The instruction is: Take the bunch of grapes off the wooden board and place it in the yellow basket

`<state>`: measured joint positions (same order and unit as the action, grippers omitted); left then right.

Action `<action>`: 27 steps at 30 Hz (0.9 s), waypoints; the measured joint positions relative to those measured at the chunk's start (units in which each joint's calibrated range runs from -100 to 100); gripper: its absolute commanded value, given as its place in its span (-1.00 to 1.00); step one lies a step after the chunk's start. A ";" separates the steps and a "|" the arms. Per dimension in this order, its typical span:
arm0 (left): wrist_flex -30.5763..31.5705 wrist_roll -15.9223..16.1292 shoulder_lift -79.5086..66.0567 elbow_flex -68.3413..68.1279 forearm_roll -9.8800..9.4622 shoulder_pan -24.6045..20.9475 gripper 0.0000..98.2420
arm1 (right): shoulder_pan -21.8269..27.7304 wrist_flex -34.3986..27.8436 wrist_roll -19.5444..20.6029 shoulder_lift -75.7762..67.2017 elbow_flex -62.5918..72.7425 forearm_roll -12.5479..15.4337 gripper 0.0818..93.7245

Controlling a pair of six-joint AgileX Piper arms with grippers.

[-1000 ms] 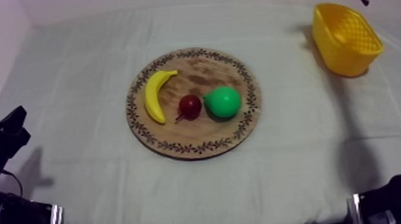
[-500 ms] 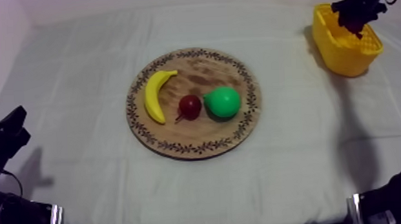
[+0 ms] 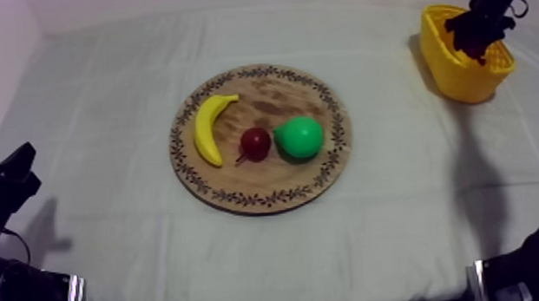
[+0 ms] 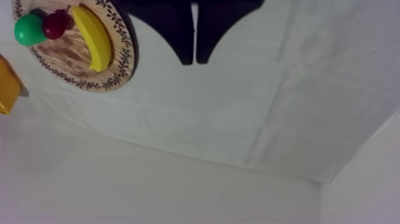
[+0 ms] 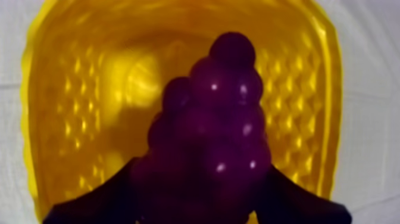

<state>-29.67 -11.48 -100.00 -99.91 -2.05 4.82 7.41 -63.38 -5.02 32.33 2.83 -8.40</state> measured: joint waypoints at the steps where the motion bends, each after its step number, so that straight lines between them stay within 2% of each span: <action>1: 0.00 0.00 0.00 0.00 0.00 0.00 -1.00 | 0.03 -0.03 0.00 0.17 0.18 -0.01 0.12; 6: 0.00 0.00 0.00 0.00 0.00 0.00 -1.00 | 0.03 0.27 0.13 0.50 0.69 0.14 0.29; 13: 0.00 0.00 0.00 0.00 0.00 0.00 -1.00 | -0.18 1.90 0.03 -0.61 0.79 -0.06 0.34; 21: 0.00 0.00 0.00 0.00 0.00 0.00 -1.00 | 0.45 3.79 0.25 -5.19 -1.10 -0.25 0.25; 27: 0.00 0.00 0.00 0.00 0.00 0.00 -1.00 | 1.18 6.50 0.58 -9.39 -4.10 0.13 0.09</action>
<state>-29.67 -11.48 -100.00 -99.91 -2.05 4.82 8.59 -56.88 -4.44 22.94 -1.27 -8.27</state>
